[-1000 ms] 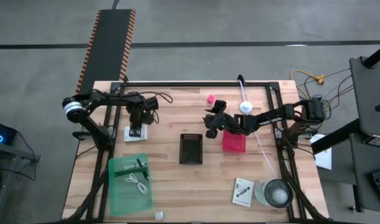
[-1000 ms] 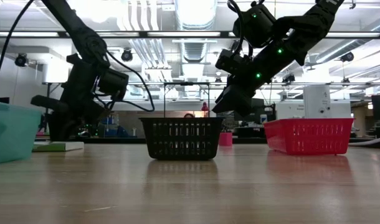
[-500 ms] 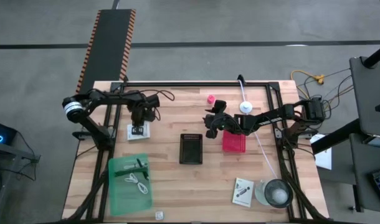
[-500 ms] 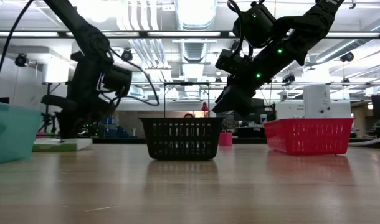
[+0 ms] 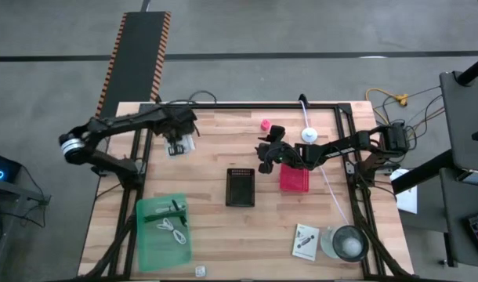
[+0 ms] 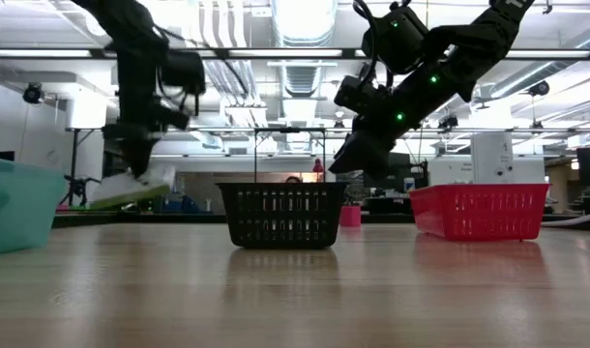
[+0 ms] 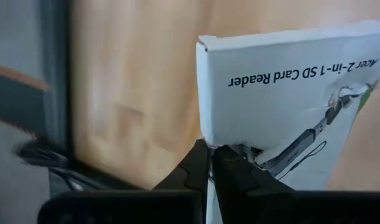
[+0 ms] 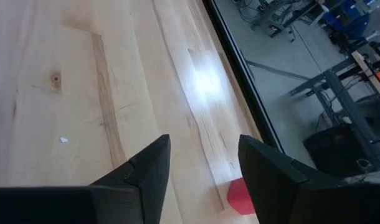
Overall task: Pick and place items into bin
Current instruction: Put the top white card reader box into the black bin
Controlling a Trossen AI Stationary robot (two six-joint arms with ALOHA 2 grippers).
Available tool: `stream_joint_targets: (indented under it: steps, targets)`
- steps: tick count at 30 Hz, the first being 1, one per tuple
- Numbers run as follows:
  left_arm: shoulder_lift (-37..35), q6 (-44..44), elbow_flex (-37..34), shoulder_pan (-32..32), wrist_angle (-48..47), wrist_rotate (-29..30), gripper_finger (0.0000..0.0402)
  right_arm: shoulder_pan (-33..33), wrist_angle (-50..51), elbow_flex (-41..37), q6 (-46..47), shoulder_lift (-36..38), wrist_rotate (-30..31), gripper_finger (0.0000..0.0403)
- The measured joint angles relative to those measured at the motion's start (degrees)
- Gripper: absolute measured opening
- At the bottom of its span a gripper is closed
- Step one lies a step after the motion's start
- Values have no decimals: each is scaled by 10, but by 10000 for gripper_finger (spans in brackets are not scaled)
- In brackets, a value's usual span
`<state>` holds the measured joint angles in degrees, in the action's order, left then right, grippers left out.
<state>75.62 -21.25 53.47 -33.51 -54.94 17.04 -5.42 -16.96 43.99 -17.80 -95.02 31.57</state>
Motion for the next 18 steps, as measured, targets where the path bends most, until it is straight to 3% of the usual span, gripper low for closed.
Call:
stream_joint_targets:
  steps: [8, 18]
  targets:
    - [-74, -13, -3, 37, 146, -4, 0, 0, -56, 0, 61, 0, -3, 164]
    - [-35, -66, -44, 85, 388, -2, 0, 0, -144, 0, 72, 0, -5, 189]
